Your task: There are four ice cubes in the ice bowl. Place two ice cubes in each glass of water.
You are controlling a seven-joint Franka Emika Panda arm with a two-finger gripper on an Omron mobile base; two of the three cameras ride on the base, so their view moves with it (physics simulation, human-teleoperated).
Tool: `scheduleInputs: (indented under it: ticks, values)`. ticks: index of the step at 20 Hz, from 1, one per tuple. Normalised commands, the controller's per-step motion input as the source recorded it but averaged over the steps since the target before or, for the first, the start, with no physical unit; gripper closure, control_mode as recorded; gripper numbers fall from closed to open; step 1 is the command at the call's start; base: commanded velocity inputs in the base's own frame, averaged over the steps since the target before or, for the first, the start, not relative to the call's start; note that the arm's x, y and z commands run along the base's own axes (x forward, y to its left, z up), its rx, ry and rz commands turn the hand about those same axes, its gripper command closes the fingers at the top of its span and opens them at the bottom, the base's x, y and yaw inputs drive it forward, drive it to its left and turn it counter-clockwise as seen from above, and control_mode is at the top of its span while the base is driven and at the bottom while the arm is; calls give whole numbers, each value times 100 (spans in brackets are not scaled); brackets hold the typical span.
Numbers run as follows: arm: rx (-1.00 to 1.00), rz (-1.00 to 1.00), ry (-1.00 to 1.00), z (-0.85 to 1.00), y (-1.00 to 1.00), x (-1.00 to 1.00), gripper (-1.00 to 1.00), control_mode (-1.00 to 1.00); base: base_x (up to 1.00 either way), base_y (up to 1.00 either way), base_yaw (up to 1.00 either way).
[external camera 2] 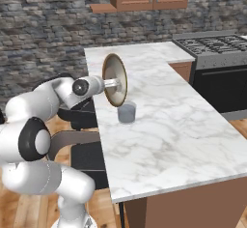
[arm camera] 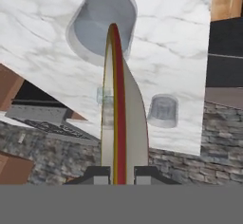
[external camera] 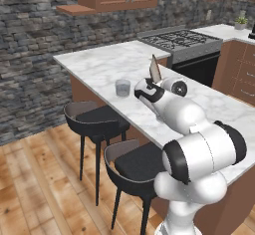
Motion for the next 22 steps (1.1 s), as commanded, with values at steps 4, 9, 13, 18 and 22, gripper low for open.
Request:
scheduleInputs:
  ticks: [4, 9, 13, 18, 22]
  values:
    - [6, -3, 0, 18, 4, 0, 100, -100, 0, 0, 0]
    - [2, -4, 0, 18, 6, 1, 100, -100, 0, 0, 0]
    - [3, -5, 0, 15, 6, 0, 100, -100, 0, 0, 0]
    - [5, -5, 0, 14, 9, -2, 100, -100, 0, 0, 0]
    - [5, -8, 0, 9, 18, -16, 100, -100, 0, 0, 0]
